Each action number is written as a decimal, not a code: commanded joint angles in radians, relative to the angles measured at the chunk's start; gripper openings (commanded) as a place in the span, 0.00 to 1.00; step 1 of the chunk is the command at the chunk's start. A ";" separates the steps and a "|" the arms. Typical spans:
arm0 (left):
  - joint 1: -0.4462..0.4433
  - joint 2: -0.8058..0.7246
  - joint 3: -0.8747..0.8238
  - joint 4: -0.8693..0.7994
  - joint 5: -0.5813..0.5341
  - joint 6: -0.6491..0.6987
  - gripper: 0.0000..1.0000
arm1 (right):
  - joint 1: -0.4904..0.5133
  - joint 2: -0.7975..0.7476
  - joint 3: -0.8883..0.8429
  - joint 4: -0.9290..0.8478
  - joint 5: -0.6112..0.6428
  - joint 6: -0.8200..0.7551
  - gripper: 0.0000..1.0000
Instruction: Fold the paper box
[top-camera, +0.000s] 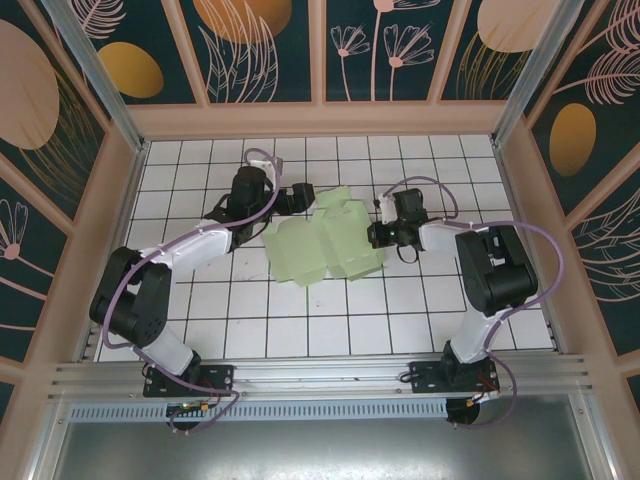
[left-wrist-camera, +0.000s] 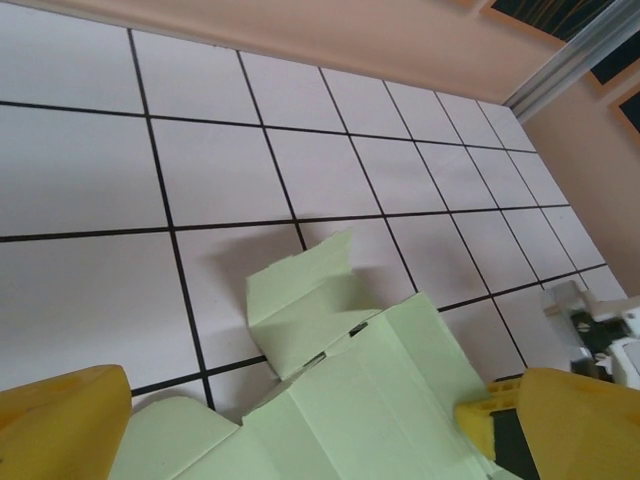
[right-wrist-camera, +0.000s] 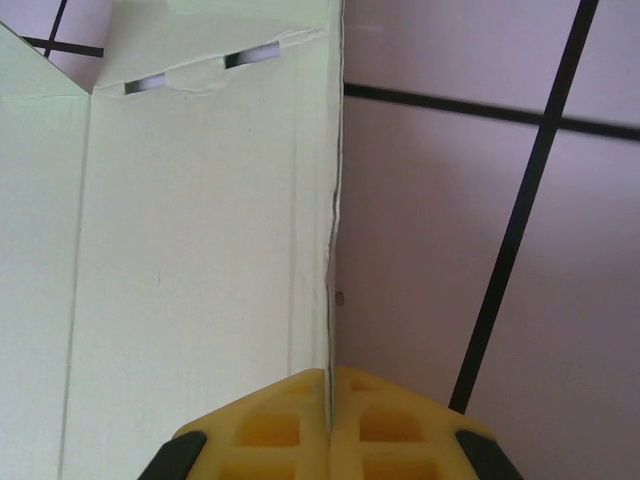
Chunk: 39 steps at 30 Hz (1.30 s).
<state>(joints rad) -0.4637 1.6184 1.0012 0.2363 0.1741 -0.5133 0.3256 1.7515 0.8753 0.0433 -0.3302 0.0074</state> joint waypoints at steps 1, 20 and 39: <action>0.025 -0.018 -0.023 0.048 0.001 -0.039 0.99 | 0.037 -0.065 0.014 -0.013 0.088 -0.116 0.00; 0.197 -0.007 -0.117 0.121 0.064 -0.191 0.99 | 0.248 -0.113 -0.026 0.230 0.625 -0.642 0.00; 0.244 0.024 -0.128 0.148 0.049 -0.186 0.99 | 0.411 -0.019 -0.167 0.773 0.976 -1.162 0.00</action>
<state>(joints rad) -0.2268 1.6253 0.8707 0.3454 0.2264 -0.6979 0.7136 1.7111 0.7181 0.6518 0.5743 -1.0595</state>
